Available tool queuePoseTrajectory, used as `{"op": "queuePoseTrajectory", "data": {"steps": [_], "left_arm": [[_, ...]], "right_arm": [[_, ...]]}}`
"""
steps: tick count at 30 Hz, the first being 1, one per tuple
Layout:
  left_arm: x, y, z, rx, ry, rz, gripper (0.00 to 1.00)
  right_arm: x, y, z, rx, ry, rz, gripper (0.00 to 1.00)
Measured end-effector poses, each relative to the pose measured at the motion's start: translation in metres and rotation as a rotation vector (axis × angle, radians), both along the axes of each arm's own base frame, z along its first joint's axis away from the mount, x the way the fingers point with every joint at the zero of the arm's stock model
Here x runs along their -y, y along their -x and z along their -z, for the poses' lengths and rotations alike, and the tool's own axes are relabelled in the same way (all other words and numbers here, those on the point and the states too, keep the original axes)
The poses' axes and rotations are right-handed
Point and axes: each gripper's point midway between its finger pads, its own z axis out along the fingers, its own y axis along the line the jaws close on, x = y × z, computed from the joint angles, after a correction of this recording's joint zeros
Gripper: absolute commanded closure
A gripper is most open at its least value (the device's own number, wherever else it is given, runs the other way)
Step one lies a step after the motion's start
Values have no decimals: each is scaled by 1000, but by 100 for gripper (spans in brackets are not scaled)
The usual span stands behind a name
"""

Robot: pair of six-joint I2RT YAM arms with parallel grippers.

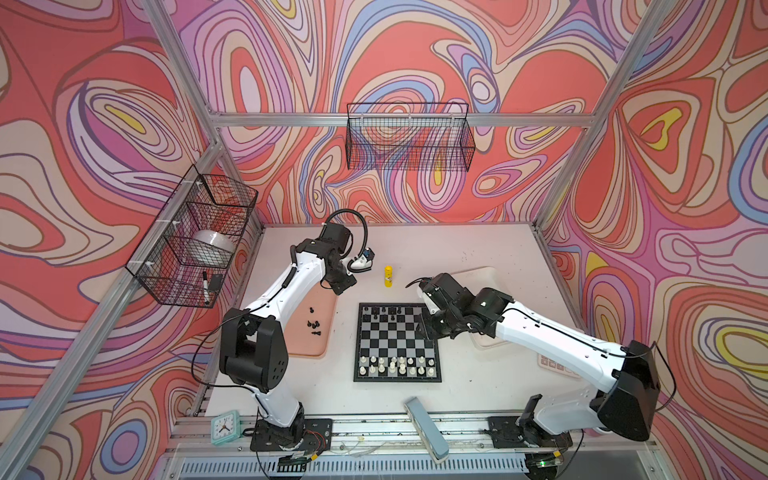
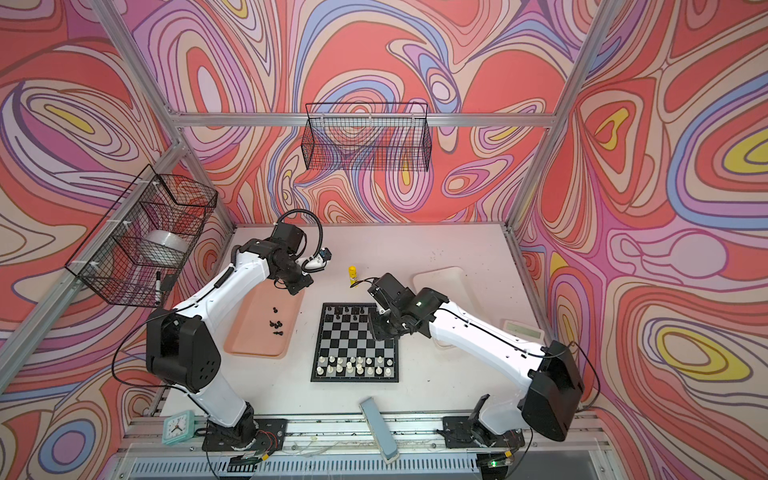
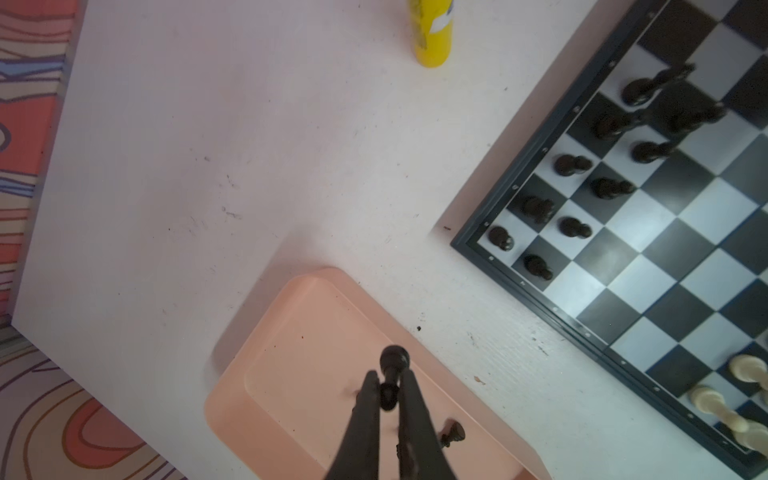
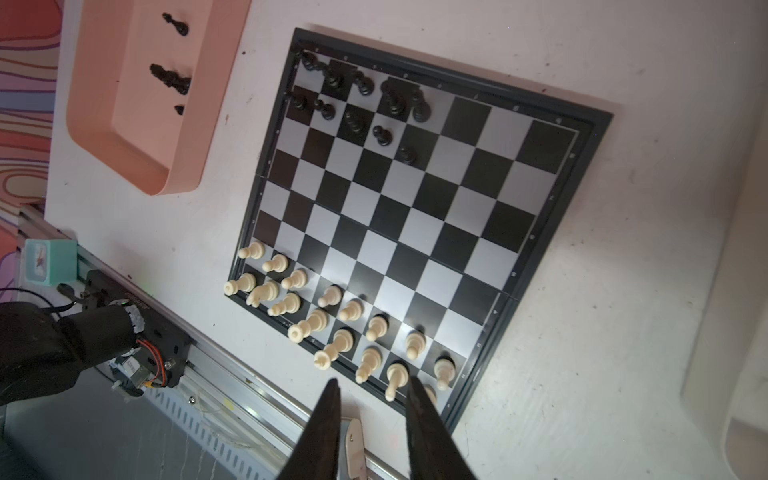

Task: Set up the chess pieces on the board
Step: 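Carry the black pawn with the left gripper over the board's far row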

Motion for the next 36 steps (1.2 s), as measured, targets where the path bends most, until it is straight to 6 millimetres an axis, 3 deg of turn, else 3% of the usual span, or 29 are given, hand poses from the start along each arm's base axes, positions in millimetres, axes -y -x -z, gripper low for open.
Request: {"op": "queuePoseTrajectory", "data": {"steps": [7, 11, 15, 21, 29, 36], "left_arm": [[67, 14, -37, 59, 36, 130, 88], [99, 24, -39, 62, 42, 189, 88], [128, 35, -26, 25, 32, 248, 88], [157, 51, 4, -43, -1, 308, 88], [179, 69, 32, -102, -30, 358, 89], [191, 72, 44, -108, -36, 372, 89]], "right_arm": [[59, -10, -14, 38, 11, 187, 72], [77, -9, -22, 61, 11, 238, 72], [87, -4, -22, 63, 33, 259, 71], [101, 6, -27, 74, 37, 289, 71], [114, 16, -29, 78, 42, 318, 71], [118, 21, -26, 67, 50, 324, 71]]}}
